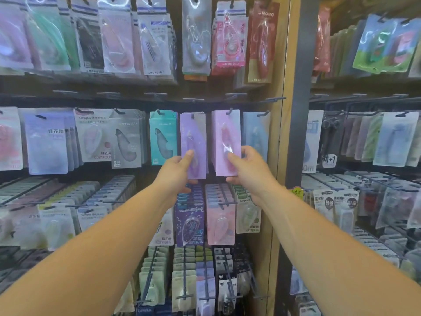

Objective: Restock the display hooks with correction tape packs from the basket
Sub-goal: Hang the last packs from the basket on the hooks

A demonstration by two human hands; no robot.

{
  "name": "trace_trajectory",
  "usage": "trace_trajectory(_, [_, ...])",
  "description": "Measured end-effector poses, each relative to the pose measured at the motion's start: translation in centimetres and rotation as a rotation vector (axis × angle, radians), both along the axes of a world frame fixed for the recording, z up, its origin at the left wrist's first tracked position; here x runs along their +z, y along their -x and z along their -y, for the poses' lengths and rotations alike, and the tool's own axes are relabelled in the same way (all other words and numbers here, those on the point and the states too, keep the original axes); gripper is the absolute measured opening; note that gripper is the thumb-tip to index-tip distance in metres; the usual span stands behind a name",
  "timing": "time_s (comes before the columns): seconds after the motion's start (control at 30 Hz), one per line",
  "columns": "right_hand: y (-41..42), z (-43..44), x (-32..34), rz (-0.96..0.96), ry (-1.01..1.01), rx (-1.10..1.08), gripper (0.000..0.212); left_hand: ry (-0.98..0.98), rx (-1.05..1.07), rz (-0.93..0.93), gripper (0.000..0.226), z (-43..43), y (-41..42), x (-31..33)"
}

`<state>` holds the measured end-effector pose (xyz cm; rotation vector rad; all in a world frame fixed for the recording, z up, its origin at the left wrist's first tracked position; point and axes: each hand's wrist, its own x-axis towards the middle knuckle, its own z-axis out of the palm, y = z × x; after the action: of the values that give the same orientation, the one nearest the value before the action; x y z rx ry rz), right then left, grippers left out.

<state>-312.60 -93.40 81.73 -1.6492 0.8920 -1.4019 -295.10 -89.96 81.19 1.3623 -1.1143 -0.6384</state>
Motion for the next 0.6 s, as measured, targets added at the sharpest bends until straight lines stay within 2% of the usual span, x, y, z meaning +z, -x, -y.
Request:
trace_trajectory(0.17, [-1.2, 1.3, 0.5, -0.137, -0.021, -0.09, 0.017, 0.005, 0.033, 0.009, 0.046, 0.2, 0.1, -0.2])
trace_trajectory(0.33, [-1.6, 1.9, 0.2, -0.145, -0.05, -0.133, 0.018, 0.004, 0.055, 0.05, 0.039, 0.0, -0.4, -0.1])
trace_trajectory(0.47, [-0.9, 1.0, 0.1, -0.113, -0.098, -0.14, 0.025, 0.089, 0.159, 0.202, 0.04, -0.3, -1.4, -0.8])
trace_trajectory(0.6, [0.2, -1.0, -0.4, -0.14, -0.04, -0.18, 0.041, 0.109, 0.254, 0.387, 0.04, -2.1, -2.1, -0.9])
